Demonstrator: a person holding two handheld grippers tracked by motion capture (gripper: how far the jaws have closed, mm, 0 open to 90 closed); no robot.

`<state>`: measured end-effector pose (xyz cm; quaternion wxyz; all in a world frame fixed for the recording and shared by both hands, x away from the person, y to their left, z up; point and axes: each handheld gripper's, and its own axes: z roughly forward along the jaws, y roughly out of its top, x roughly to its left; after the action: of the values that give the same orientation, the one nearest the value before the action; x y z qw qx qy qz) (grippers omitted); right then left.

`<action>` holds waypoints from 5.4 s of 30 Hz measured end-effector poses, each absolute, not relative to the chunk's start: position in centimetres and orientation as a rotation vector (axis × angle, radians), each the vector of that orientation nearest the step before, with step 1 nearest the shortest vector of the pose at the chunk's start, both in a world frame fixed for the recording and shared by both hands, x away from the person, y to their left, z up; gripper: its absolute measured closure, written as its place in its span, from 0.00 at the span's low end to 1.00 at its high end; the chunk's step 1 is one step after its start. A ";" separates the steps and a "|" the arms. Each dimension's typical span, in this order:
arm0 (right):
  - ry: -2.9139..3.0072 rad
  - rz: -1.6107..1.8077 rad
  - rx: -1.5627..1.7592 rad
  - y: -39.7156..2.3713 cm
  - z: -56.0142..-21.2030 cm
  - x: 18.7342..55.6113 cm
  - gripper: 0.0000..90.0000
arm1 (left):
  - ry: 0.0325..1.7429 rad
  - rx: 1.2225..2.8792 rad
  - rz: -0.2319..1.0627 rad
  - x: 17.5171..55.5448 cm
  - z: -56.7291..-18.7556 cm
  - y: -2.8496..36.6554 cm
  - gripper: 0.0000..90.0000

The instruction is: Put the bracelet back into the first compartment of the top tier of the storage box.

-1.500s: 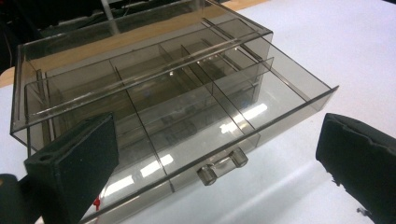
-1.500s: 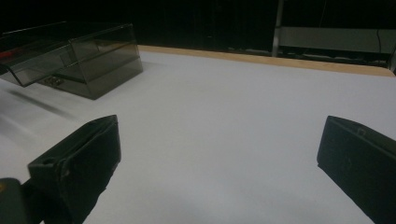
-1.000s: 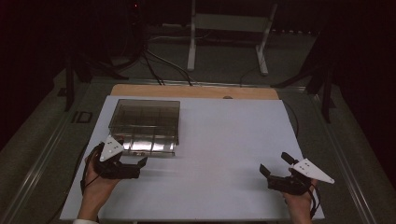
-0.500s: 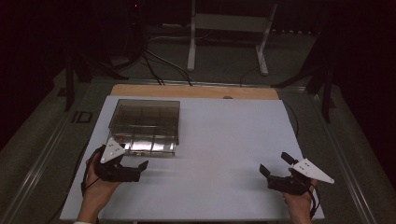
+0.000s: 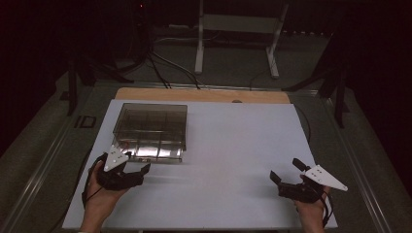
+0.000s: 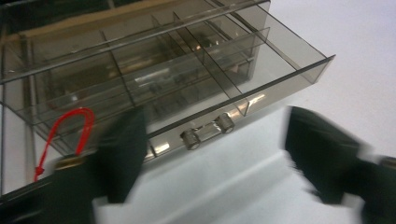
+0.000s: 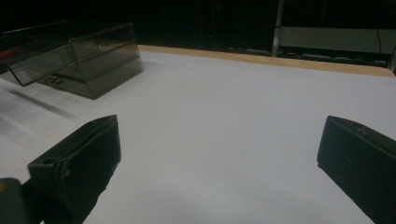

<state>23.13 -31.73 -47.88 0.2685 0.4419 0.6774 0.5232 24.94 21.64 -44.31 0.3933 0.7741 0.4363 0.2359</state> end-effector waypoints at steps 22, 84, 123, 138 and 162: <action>1.830 1.409 1.191 -31.7 -47.9 23.2 0.00 | 1.159 2.001 0.578 25.0 -46.1 21.6 1.00; 1.830 1.409 1.192 -31.7 -47.9 23.2 0.00 | 1.265 1.961 0.623 26.9 -47.2 22.0 1.00; 1.830 1.404 1.195 -31.8 -47.9 23.2 0.00 | 1.288 1.924 0.635 28.7 -46.9 21.8 1.00; 1.830 1.405 1.195 -31.8 -47.9 23.2 0.00 | 1.300 1.916 0.644 29.1 -46.9 21.8 1.00; 1.831 1.406 1.196 -31.7 -48.0 23.2 0.00 | 1.306 1.915 0.652 29.8 -46.7 21.6 1.00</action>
<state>23.22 -31.71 -47.96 0.2674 0.4433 0.6786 0.5211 29.77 21.65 -46.72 0.3584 0.7424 0.5064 0.2529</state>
